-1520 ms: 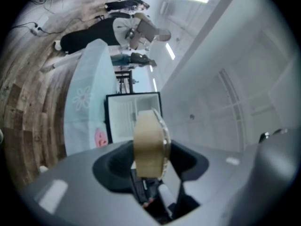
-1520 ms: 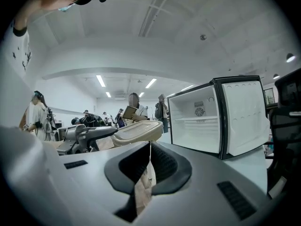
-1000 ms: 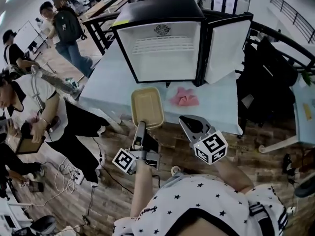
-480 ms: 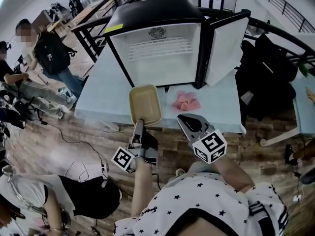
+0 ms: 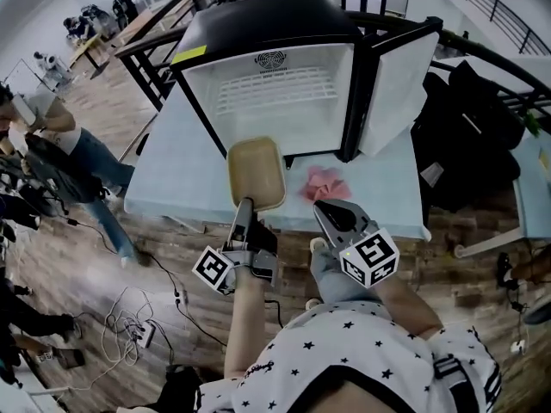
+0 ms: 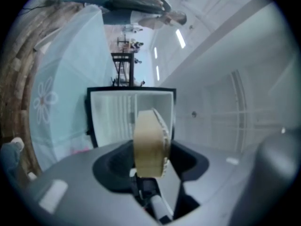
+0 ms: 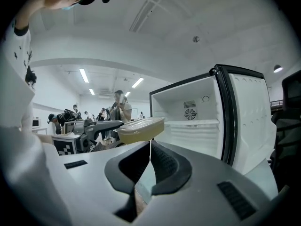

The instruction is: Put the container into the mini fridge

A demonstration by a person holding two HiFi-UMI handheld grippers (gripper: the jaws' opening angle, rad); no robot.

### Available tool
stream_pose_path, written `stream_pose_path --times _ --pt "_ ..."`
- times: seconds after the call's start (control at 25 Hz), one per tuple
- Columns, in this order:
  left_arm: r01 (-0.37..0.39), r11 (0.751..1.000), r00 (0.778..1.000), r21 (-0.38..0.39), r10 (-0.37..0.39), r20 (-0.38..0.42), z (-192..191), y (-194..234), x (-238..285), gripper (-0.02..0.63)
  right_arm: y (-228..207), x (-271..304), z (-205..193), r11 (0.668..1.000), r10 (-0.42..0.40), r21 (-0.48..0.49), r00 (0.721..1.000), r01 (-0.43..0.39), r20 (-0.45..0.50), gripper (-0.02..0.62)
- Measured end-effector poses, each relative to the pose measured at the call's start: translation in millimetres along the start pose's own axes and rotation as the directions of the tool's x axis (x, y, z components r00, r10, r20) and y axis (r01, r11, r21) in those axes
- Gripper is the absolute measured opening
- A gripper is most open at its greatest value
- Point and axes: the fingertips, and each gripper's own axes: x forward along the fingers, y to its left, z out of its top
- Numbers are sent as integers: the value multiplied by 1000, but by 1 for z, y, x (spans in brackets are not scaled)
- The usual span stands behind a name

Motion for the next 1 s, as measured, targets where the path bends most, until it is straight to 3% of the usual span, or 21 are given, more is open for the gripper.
stream_pose_path --times 1.0 --pt "-20 999 999 -30 19 -26 43 30 160 230 -106 97 33 1000 -1 -5 1000 1 11 21"
